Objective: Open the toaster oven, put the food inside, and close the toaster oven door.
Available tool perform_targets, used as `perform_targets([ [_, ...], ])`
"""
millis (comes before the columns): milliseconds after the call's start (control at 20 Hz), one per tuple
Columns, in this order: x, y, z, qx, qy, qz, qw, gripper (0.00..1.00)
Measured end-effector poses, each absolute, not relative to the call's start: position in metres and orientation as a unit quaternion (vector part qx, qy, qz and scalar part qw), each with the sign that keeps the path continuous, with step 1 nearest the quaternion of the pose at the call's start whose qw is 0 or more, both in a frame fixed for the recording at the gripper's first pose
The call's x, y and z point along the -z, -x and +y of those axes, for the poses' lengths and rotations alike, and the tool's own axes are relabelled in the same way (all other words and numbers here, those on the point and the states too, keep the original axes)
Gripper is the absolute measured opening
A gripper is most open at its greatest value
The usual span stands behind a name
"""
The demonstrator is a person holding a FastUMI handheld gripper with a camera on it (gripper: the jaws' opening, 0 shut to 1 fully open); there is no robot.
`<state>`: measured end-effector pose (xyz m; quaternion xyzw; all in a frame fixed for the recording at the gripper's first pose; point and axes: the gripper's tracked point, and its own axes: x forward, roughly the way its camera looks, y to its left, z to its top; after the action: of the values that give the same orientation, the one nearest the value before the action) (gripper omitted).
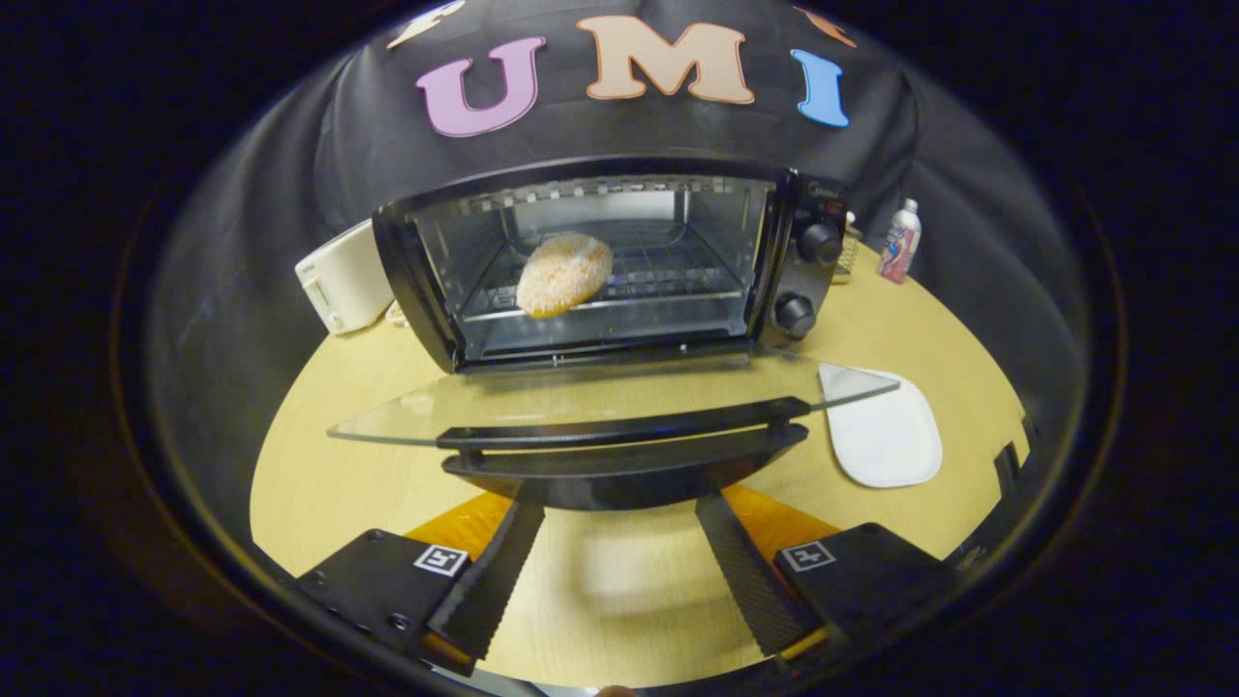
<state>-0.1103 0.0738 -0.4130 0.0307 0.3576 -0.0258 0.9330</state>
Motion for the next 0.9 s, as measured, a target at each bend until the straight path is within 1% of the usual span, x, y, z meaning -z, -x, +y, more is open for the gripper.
perform_targets([
  [300,0.383,0.077,0.079,0.024,-0.041,0.324,0.945,1.00],
  [900,0.349,0.023,0.077,0.030,-0.086,0.276,0.957,1.00],
])
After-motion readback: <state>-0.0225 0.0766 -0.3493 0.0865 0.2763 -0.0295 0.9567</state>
